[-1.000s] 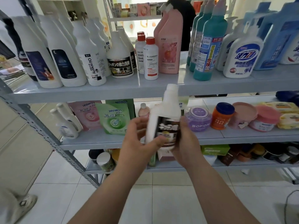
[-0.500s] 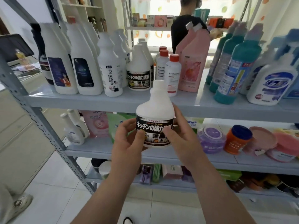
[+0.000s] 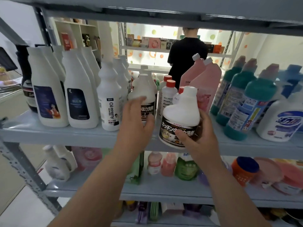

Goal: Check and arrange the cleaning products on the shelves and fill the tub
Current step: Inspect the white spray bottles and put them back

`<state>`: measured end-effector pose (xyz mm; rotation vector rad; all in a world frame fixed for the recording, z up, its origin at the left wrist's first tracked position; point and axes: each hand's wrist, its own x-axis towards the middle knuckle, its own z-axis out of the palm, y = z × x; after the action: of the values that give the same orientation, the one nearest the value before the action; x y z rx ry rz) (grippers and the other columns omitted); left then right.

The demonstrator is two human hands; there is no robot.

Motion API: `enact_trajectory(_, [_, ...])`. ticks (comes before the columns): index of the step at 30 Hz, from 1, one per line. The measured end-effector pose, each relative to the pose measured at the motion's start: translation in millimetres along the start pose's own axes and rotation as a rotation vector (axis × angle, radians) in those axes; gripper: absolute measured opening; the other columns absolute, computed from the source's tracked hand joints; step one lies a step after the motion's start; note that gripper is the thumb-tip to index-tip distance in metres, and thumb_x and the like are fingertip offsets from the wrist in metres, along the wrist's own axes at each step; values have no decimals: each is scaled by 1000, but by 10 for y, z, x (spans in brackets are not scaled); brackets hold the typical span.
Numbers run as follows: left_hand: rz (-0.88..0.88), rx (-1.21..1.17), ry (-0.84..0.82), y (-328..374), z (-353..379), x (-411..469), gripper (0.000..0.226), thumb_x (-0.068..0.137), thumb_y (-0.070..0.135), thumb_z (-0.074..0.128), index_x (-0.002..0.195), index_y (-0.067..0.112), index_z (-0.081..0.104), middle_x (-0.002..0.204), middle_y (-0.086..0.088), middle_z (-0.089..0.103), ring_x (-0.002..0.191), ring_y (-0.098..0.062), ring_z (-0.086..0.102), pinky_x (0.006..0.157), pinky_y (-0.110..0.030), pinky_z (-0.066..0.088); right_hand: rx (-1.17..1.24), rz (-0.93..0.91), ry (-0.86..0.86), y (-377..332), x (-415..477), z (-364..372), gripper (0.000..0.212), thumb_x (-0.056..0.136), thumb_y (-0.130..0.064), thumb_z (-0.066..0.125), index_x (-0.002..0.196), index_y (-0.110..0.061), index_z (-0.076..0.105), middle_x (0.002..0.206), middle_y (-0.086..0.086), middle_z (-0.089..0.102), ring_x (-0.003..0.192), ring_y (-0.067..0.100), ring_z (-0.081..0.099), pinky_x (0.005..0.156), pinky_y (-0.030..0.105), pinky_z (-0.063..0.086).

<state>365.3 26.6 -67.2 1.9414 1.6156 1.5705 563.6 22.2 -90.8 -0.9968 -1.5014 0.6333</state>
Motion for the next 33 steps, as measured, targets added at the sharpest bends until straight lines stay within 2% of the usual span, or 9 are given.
enact_trajectory(3, [4, 83, 49, -18, 57, 327, 69, 96, 6, 57, 157, 18, 27, 162, -10, 17, 142, -28, 34, 105, -35, 40, -4, -12, 11, 67, 76, -52, 71, 80, -30, 86, 126, -63, 44, 127, -34, 59, 122, -2, 59, 98, 30, 57])
enact_trajectory(5, [11, 147, 52, -50, 147, 498, 75, 94, 2, 54, 159, 16, 20, 165, -14, 11, 141, -36, 38, 100, -34, 43, -3, 4, 4, 102, 110, -80, 74, 77, -35, 88, 128, -65, 44, 131, -28, 59, 124, 2, 59, 100, 36, 57])
enact_trajectory(8, [39, 212, 53, -106, 299, 648, 79, 90, 1, 54, 160, 10, 18, 161, -23, 17, 135, -46, 45, 96, -51, 54, -13, 14, -15, 148, 132, -96, 73, 72, -46, 84, 131, -63, 45, 135, -21, 59, 127, 8, 59, 101, 45, 56])
enact_trajectory(11, [53, 286, 97, -149, 410, 730, 74, 88, 11, 47, 158, 12, 22, 156, -26, 24, 132, -48, 45, 100, -56, 51, -17, -7, -8, 177, 131, -94, 73, 75, -38, 86, 128, -66, 45, 133, -25, 59, 127, 7, 59, 100, 45, 57])
enact_trajectory(17, [77, 321, 65, -175, 377, 797, 88, 87, 17, 62, 158, 15, 12, 147, -24, 33, 130, -45, 39, 104, -58, 43, -87, -14, -9, 200, 158, -80, 80, 80, -21, 87, 121, -71, 40, 128, -31, 57, 124, 1, 58, 98, 30, 56])
enact_trajectory(21, [-50, 201, -78, -151, 324, 774, 95, 89, 31, 69, 160, 12, 9, 151, -19, 38, 139, -35, 30, 110, -46, 34, -127, -18, 32, 238, 197, -65, 78, 81, -25, 86, 128, -62, 35, 135, -23, 53, 123, -4, 55, 96, 17, 51])
enact_trajectory(26, [-98, 114, -109, -279, 298, 561, 86, 81, 28, 82, 151, 13, 33, 147, -12, 42, 128, -27, 45, 98, -33, 40, -138, 4, 52, 235, 249, -68, 77, 81, -27, 83, 133, -53, 32, 128, -34, 45, 113, -21, 49, 85, 0, 44])
enact_trajectory(29, [-165, 24, -106, -354, 260, 423, 90, 79, 21, 84, 151, 29, 31, 147, -2, 44, 128, -18, 46, 96, -29, 37, -136, 10, 47, 241, 243, -67, 78, 83, -27, 82, 138, -50, 32, 130, -32, 47, 117, -17, 50, 87, 2, 45])
enact_trajectory(33, [-214, -54, -107, -348, 224, 351, 87, 80, 20, 84, 148, 30, 30, 142, 3, 47, 124, -15, 46, 97, -27, 35, -146, 1, 46, 243, 213, -50, 77, 86, -30, 81, 142, -50, 32, 133, -29, 47, 122, -12, 49, 93, 7, 44])
